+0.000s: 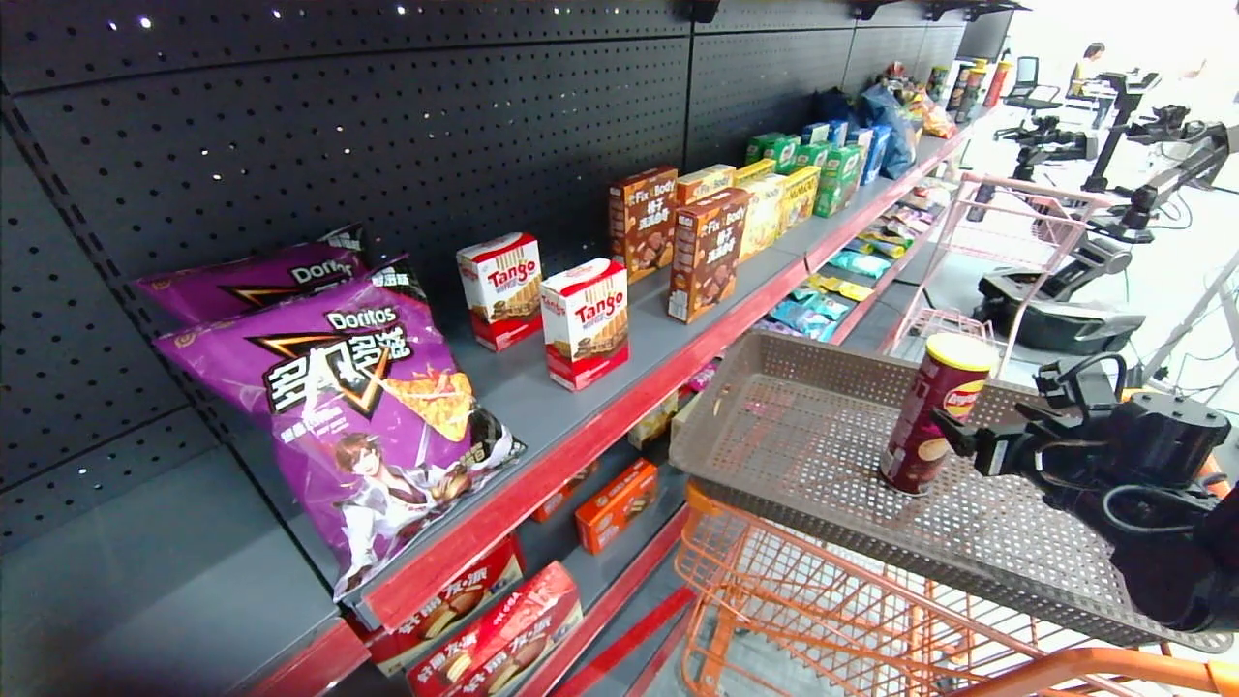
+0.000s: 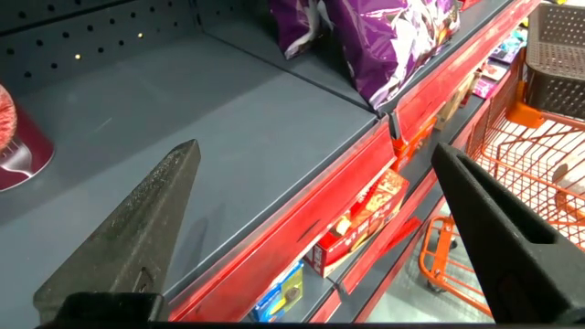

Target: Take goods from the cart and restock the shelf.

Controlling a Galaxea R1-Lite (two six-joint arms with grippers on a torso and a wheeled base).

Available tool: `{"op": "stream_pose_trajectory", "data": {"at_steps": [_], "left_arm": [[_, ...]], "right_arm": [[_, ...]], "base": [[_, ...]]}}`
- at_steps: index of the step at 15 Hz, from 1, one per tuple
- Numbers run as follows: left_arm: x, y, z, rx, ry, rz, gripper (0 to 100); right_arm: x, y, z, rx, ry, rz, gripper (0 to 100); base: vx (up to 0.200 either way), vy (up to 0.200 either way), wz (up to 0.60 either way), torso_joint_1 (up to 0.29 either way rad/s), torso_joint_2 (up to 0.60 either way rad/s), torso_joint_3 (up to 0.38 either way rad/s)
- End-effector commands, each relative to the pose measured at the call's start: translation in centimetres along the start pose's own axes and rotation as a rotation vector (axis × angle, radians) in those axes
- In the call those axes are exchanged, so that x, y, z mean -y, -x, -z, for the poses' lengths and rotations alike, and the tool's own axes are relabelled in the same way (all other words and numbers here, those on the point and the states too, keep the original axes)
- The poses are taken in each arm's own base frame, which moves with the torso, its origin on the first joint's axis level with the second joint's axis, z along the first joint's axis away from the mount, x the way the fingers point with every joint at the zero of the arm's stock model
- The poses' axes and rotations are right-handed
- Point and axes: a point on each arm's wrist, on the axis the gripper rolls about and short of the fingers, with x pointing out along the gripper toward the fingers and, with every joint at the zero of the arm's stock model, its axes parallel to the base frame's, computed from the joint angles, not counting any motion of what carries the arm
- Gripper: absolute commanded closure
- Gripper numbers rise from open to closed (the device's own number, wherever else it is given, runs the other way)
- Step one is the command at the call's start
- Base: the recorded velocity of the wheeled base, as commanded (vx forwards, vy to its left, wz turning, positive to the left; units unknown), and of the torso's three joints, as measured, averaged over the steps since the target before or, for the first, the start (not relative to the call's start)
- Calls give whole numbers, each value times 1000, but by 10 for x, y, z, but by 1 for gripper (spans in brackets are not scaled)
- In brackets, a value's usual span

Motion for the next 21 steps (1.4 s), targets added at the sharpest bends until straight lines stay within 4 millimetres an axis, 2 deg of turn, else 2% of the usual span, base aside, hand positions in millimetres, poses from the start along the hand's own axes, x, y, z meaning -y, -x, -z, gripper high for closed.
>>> {"op": "stream_pose_trajectory", "data": {"at_steps": [1, 5, 15, 16, 19, 21], "left_arm": [[0, 0, 0, 0, 0, 0, 0], [0, 0, 0, 0, 0, 0, 0], [0, 0, 0, 0, 0, 0, 0], [0, 0, 0, 0, 0, 0, 0], [0, 0, 0, 2, 0, 0, 0], [0, 0, 0, 0, 0, 0, 0]], "right_arm": [[0, -11, 8, -5, 8, -19, 0], [-1, -22, 14, 3, 16, -78, 0], [-4, -43, 13, 64, 62, -227, 0], [-4, -44, 11, 77, 74, -253, 100], [-3, -36, 8, 69, 95, -245, 100], [-2, -24, -5, 67, 95, -241, 100]], "base": [[0, 0, 0, 0, 0, 0], [0, 0, 0, 0, 0, 0], [0, 0, 0, 0, 0, 0], [0, 0, 0, 0, 0, 0], [0, 0, 0, 0, 0, 0], [0, 0, 0, 0, 0, 0]]}}
